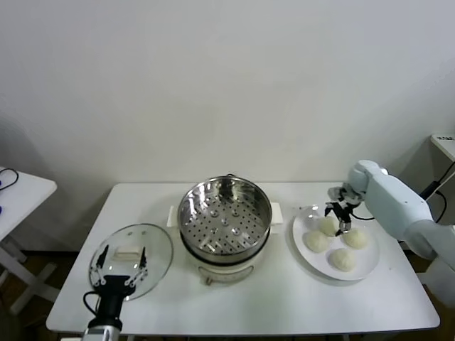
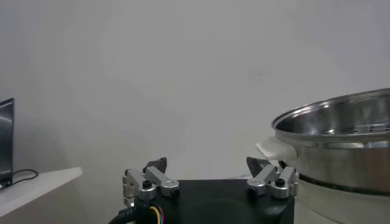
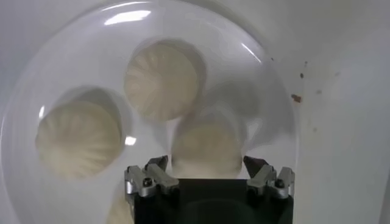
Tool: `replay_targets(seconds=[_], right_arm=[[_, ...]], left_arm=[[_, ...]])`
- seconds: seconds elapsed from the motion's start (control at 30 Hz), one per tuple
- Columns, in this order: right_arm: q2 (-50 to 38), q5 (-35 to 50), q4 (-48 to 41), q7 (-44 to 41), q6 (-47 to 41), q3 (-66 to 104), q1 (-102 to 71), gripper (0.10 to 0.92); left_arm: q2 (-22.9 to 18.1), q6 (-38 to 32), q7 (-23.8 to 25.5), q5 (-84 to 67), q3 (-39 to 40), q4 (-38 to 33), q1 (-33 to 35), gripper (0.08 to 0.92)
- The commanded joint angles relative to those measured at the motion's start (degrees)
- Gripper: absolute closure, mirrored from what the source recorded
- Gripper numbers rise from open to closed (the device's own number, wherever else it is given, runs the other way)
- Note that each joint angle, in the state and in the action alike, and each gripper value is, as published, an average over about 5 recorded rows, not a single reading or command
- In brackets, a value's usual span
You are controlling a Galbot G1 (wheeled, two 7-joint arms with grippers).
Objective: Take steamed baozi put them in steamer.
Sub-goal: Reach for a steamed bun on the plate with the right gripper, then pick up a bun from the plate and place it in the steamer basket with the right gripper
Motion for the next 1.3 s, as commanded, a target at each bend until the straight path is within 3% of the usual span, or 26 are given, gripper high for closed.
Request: replay_targets(seconds=[0.03,0.57,1.0,1.3], right_arm=[[0.2,-1.2,-0.3,0.0,0.2,0.7,-0.1,0.263],[0.0,-0.6,0.9,-0.4,0.1,0.9,0.6,0.298],[-4.2,17.0,22.3,-1.7,0.5,-16.5,18.2,0.296],[-0.7,21.7,34.9,-3.0,5.5,-27.2,35.0,0.295]], left_arm=[[0.0,0.0,0.0,0.0,0.0,0.0,0.0,0.177],[-0.1,-0.3,0.0,0.0,0.0,-0.4,0.7,0.177],[-0.7,-0.6,-0.3,0.2,0.0,-1.1,1.5,0.177],[-0.7,-0.7,-0.3,0.4,0.0,-1.3,1.9,0.177]])
